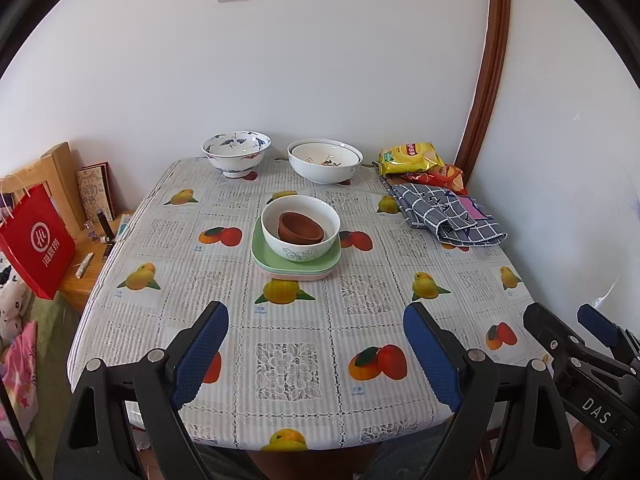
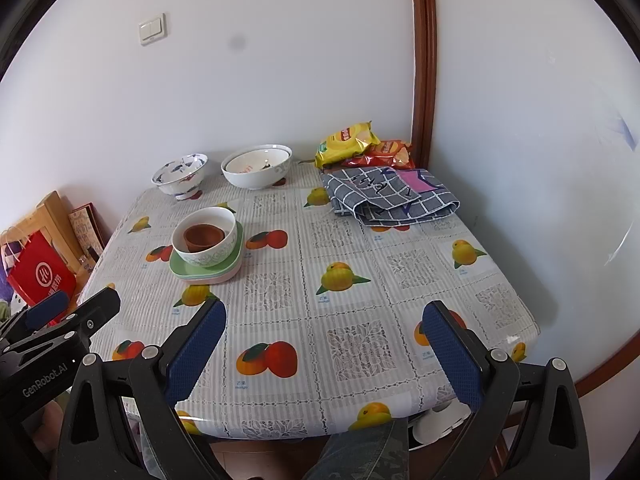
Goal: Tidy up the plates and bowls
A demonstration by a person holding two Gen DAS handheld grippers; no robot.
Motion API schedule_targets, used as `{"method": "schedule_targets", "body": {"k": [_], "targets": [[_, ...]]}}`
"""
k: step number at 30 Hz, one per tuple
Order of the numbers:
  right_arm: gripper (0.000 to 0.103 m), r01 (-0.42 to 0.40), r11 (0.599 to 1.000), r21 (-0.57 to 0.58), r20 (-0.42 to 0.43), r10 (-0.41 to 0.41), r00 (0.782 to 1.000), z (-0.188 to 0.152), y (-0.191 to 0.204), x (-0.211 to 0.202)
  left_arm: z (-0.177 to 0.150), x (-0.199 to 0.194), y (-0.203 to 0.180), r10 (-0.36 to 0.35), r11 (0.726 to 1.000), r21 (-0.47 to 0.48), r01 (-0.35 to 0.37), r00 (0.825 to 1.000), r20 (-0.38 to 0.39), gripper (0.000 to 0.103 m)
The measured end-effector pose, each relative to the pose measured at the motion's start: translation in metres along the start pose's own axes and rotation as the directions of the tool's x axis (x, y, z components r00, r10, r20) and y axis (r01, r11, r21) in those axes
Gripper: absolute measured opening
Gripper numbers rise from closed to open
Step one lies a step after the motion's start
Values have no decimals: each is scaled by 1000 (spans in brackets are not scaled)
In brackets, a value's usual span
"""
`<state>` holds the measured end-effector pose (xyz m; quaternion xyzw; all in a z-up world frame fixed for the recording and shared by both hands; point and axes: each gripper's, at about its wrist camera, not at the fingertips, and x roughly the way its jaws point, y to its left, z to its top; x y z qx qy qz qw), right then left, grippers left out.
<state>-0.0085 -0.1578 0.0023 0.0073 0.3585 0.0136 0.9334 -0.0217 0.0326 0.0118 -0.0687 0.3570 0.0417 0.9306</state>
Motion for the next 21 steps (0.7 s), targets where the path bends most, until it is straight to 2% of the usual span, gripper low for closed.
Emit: {"method": "schedule_targets", "body": {"k": [21], "targets": [[98,2,1000,1,1,-2,1000,0,0,-1,1,0,-1,-10,1000,9,10,1000,1,89]]}}
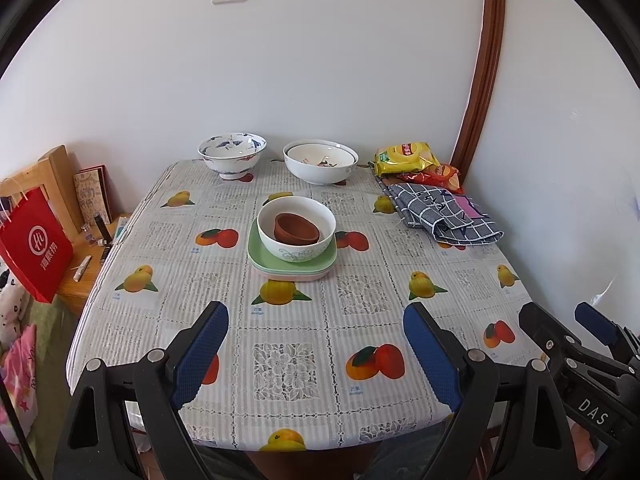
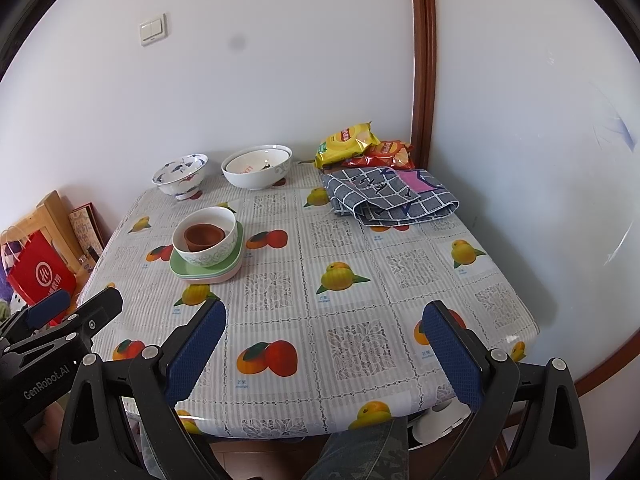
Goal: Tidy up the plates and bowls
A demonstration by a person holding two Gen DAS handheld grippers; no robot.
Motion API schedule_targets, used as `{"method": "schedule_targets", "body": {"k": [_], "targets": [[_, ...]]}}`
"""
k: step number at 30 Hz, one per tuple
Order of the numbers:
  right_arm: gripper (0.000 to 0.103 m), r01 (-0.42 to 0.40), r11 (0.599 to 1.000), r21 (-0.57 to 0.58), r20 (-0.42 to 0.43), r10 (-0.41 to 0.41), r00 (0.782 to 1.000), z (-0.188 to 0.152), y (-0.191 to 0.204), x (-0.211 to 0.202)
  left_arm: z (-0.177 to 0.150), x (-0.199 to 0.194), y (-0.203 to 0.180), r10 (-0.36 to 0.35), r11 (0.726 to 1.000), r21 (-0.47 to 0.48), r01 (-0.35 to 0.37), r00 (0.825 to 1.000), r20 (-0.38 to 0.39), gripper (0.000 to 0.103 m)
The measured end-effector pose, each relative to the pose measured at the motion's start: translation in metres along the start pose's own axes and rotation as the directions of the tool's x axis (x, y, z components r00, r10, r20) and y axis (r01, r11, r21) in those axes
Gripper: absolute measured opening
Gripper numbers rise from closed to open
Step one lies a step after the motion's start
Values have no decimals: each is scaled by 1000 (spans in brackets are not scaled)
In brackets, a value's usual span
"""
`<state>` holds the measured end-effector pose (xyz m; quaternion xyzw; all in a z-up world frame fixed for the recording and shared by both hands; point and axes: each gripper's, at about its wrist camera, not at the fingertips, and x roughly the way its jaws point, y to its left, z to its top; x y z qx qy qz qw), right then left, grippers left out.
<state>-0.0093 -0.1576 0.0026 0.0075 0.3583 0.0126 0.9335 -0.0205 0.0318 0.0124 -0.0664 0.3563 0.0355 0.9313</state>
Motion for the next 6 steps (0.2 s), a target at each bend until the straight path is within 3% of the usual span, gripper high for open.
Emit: {"method": "schedule_targets", "body": {"k": [6], "targets": [[98,15,1000,-11,-1,-15,1000,-2,3,1,2,3,0,-1,1000,11,1,1000,16,89]]}}
